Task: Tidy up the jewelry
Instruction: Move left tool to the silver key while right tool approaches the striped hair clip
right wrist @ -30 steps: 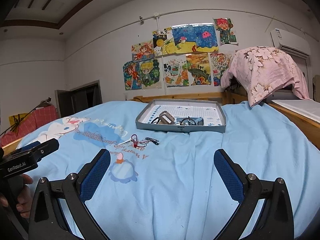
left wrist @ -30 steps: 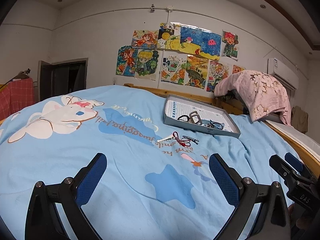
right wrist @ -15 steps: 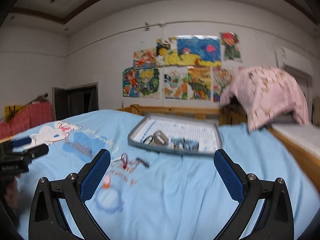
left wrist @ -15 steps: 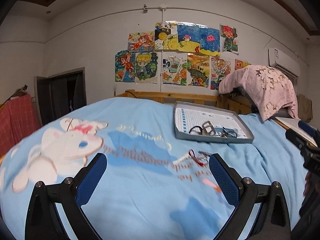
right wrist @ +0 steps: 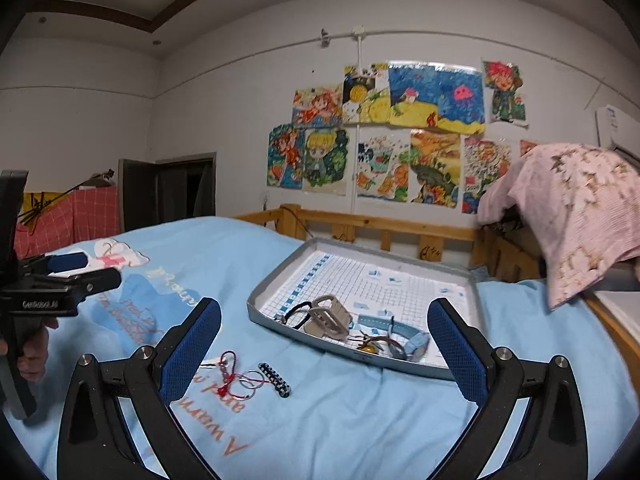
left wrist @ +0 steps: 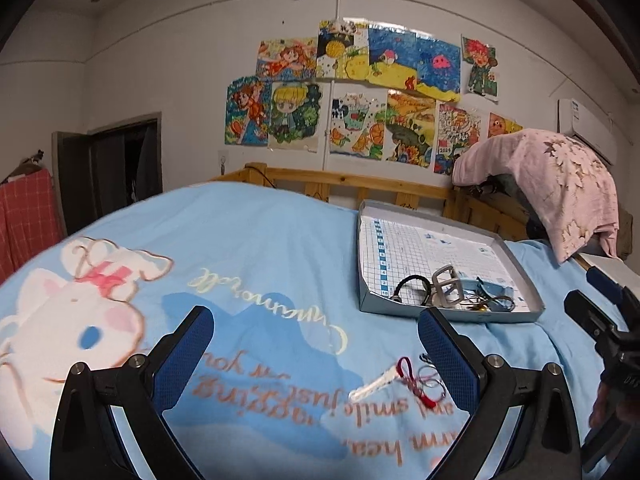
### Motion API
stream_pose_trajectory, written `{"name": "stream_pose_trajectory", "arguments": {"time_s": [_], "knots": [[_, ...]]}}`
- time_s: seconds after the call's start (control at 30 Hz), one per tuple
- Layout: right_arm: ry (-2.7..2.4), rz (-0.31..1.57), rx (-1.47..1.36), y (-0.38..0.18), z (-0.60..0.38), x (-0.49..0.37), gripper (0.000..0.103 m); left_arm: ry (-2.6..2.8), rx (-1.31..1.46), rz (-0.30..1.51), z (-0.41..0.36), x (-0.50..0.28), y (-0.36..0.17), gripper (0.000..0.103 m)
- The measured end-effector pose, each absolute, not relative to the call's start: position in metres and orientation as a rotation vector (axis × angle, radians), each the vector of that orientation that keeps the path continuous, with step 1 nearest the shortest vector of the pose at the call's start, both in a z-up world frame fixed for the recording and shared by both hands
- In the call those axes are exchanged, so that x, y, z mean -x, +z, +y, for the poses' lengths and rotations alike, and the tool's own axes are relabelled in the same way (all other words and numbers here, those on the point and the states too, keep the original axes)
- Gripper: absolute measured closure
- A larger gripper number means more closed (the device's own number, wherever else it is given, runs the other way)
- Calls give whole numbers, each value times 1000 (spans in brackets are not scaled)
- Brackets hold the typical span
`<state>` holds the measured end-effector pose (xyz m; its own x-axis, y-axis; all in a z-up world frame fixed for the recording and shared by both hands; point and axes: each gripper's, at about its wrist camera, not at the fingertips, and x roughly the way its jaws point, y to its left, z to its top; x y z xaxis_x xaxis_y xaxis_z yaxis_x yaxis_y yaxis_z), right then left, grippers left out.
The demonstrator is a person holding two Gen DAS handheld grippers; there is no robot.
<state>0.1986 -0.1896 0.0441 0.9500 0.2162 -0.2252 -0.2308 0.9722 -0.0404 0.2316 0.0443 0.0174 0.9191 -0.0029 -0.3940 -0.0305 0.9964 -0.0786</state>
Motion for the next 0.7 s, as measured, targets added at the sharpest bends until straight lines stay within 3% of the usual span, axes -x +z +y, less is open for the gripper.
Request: {"name": "stream_pose_trajectory", "arguments": {"time_s": [0.3, 0.43, 0.5, 0.7], "knots": [[260, 320, -14, -1, -193, -260, 4, -93, 66, 496, 36, -265, -26, 0], [289, 387, -43, -22, -194, -272, 21, -134, 58, 483, 34, -261, -39, 1], [302, 411, -50, -31, -194, -276, 21, -161, 37, 481, 30, -260, -45, 6], [359, 474, -27, -48, -186, -284, 29, -236, -26, 532, 19, -265, -59, 35]]}}
